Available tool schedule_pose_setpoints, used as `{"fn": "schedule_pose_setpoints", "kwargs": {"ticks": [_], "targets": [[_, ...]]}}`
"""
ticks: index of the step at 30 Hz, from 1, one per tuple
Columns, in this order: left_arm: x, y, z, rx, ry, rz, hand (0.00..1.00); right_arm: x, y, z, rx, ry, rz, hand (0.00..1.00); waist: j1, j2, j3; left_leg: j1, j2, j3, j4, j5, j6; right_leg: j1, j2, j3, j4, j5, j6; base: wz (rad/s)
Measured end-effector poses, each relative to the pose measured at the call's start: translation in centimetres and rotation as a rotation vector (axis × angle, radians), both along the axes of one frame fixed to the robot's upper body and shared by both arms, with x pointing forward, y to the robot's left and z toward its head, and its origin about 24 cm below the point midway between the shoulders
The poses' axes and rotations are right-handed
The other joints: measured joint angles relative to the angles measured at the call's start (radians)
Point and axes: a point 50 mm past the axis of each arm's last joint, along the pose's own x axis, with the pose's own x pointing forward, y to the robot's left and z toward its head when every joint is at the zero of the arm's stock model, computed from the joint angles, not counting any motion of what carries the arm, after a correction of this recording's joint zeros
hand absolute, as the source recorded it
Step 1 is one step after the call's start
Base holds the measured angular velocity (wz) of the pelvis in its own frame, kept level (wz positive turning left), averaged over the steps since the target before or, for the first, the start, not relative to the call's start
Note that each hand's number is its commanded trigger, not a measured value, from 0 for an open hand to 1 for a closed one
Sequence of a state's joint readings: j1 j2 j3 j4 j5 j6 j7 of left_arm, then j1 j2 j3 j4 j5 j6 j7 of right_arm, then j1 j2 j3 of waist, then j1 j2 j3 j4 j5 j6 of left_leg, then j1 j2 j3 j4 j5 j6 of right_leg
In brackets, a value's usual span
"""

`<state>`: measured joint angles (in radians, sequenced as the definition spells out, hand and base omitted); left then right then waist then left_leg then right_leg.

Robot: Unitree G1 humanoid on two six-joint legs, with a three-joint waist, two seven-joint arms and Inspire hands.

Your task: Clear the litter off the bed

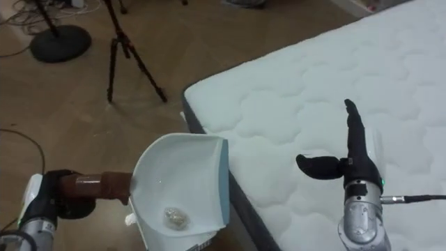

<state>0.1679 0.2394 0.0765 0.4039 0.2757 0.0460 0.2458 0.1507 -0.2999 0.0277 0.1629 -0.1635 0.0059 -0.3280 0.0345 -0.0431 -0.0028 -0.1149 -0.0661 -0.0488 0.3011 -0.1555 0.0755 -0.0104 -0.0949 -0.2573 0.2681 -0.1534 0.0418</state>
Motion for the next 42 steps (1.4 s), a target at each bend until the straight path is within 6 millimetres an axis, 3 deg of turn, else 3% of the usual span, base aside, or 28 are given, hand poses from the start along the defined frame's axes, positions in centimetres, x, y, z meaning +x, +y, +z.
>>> {"fn": "schedule_pose_setpoints", "kwargs": {"ticks": [3, 6, 13, 17, 18, 19, 20, 22, 26, 29, 31, 32, 33, 34, 36, 38, 39, 40, 42], "targets": [[-0.1, 0.0, 0.0, -0.001, 0.003, 0.002, 1.00, 0.1, 0.0, 0.0, 0.009, 0.001, 0.002, 0.00, 0.007, 0.004, 0.0026, -0.020, -0.001, -0.042, -0.001, 0.013, -0.011, 0.013, 0.013, -0.025, -0.028, -0.002, -0.006, 0.47], [-0.3, 0.0, -0.2, -0.004, 0.009, 0.008, 1.00, 0.0, 0.0, 0.0, 0.012, 0.004, 0.008, 0.00, 0.025, 0.000, 0.0056, -0.021, -0.001, -0.051, -0.008, 0.011, -0.019, 0.021, 0.016, -0.033, -0.036, -0.015, -0.018, 0.10], [-0.6, 0.0, -0.6, -0.007, 0.025, 0.020, 1.00, 0.2, 0.1, 0.1, 0.010, -0.002, 0.010, 0.00, 0.030, -0.006, 0.0075, -0.038, -0.015, -0.093, -0.008, 0.008, -0.024, 0.033, 0.021, -0.056, -0.064, -0.022, -0.018, 0.18], [-0.7, -0.2, -1.1, -0.027, 0.047, 0.029, 1.00, 0.3, 0.1, 0.0, 0.010, -0.001, 0.001, 0.00, 0.017, -0.001, 0.0116, -0.062, -0.014, -0.089, 0.012, 0.004, -0.023, 0.045, 0.020, -0.115, -0.065, -0.023, -0.016, 0.46], [-0.6, -0.3, -1.3, -0.029, 0.056, 0.028, 1.00, 0.1, -0.1, -0.3, 0.017, 0.011, -0.006, 0.00, 0.015, -0.002, 0.0118, -0.077, -0.009, -0.072, 0.024, 0.003, -0.021, 0.047, 0.017, -0.129, -0.064, -0.030, -0.012, 0.57], [-0.8, -0.2, -1.6, -0.031, 0.074, 0.035, 1.00, 0.1, -0.1, -0.3, 0.029, 0.012, -0.011, 0.00, 0.016, -0.002, 0.0125, -0.094, -0.001, -0.025, 0.039, -0.001, -0.015, 0.047, 0.011, -0.140, -0.061, -0.044, -0.012, 0.48], [-0.9, -0.2, -1.8, -0.033, 0.084, 0.039, 1.00, 0.1, -0.1, -0.3, 0.032, 0.012, -0.012, 0.00, 0.016, 0.002, 0.0136, -0.099, 0.001, -0.019, 0.047, -0.003, -0.013, 0.045, 0.011, -0.147, -0.057, -0.047, -0.012, 0.30], [-1.4, 0.1, -2.3, -0.057, 0.106, 0.072, 1.00, 0.1, -0.1, -0.4, 0.036, 0.014, -0.014, 0.00, 0.025, 0.010, 0.0190, -0.111, -0.005, -0.029, 0.063, -0.008, -0.009, 0.040, 0.005, -0.161, -0.043, -0.056, -0.007, 0.21], [-1.5, 0.3, -2.6, -0.075, 0.115, 0.101, 1.00, 0.5, 0.2, -0.3, 0.027, 0.012, -0.002, 0.00, 0.030, 0.018, 0.0200, -0.146, -0.019, -0.031, 0.108, -0.023, 0.002, -0.002, -0.024, -0.169, 0.046, -0.095, 0.000, 0.15], [-0.7, 0.9, -2.7, -0.101, 0.118, 0.135, 1.00, 0.6, 0.0, -1.6, 0.023, 0.068, -0.012, 0.00, 0.033, 0.021, 0.0205, -0.168, -0.026, -0.032, 0.140, -0.034, 0.012, -0.075, -0.061, -0.160, 0.194, -0.111, 0.005, 0.04], [-0.6, 1.4, -2.8, -0.117, 0.117, 0.168, 1.00, 0.1, -0.5, -2.7, 0.014, 0.112, -0.047, 0.00, 0.031, 0.026, 0.0208, -0.168, -0.035, -0.041, 0.164, -0.046, 0.025, -0.122, -0.081, -0.124, 0.303, -0.111, 0.005, 0.06], [-0.5, 1.5, -2.7, -0.117, 0.113, 0.172, 1.00, 0.0, -0.6, -2.8, 0.011, 0.116, -0.055, 0.00, 0.027, 0.027, 0.0213, -0.172, -0.037, -0.045, 0.175, -0.052, 0.027, -0.133, -0.081, -0.108, 0.320, -0.111, 0.005, 0.08], [0.0, 1.7, -2.5, -0.111, 0.099, 0.173, 1.00, -0.2, -0.7, -3.0, 0.008, 0.124, -0.067, 0.00, 0.020, 0.040, 0.0294, -0.177, -0.048, -0.073, 0.187, -0.057, 0.028, -0.164, -0.075, -0.069, 0.343, -0.120, 0.005, 0.29], [0.8, 1.7, -2.1, -0.103, 0.077, 0.173, 1.00, -0.3, -0.8, -3.2, 0.006, 0.130, -0.074, 0.00, 0.004, 0.040, 0.0293, -0.185, -0.052, -0.096, 0.180, -0.051, 0.035, -0.202, -0.052, -0.011, 0.337, -0.133, 0.006, 0.38], [2.1, 1.9, -1.5, -0.092, 0.046, 0.182, 1.00, -0.3, -0.8, -3.2, 0.008, 0.131, -0.076, 0.00, 0.001, 0.042, 0.0309, -0.199, -0.055, -0.101, 0.177, -0.038, 0.029, -0.279, -0.026, 0.053, 0.300, -0.128, 0.005, 0.29], [2.6, 2.3, -1.2, -0.088, 0.028, 0.204, 1.00, -0.3, -0.7, -3.3, 0.009, 0.131, -0.076, 0.00, -0.002, 0.040, 0.0291, -0.206, -0.068, -0.100, 0.178, -0.038, 0.029, -0.321, -0.010, 0.098, 0.224, -0.073, 0.001, 0.23], [2.9, 2.3, -1.1, -0.092, 0.018, 0.223, 1.00, -0.4, -0.8, -3.4, 0.003, 0.130, -0.086, 0.00, -0.008, 0.040, 0.0294, -0.209, -0.080, -0.102, 0.182, -0.040, 0.029, -0.335, -0.005, 0.125, 0.197, 0.016, -0.013, 0.23], [2.9, 2.3, -1.2, -0.107, 0.013, 0.243, 1.00, -0.4, -0.9, -3.4, -0.002, 0.128, -0.095, 0.00, -0.008, 0.055, 0.0210, -0.218, -0.078, -0.107, 0.180, -0.046, 0.023, -0.338, -0.003, 0.124, 0.197, 0.017, -0.020, 0.18], [3.1, 2.7, -1.0, -0.096, 0.008, 0.260, 1.00, -0.2, -0.7, -3.4, -0.004, 0.126, -0.095, 0.00, -0.004, 0.073, 0.0231, -0.228, -0.070, -0.101, 0.177, -0.049, 0.016, -0.341, -0.003, 0.112, 0.187, 0.013, -0.026, 0.02]]}}
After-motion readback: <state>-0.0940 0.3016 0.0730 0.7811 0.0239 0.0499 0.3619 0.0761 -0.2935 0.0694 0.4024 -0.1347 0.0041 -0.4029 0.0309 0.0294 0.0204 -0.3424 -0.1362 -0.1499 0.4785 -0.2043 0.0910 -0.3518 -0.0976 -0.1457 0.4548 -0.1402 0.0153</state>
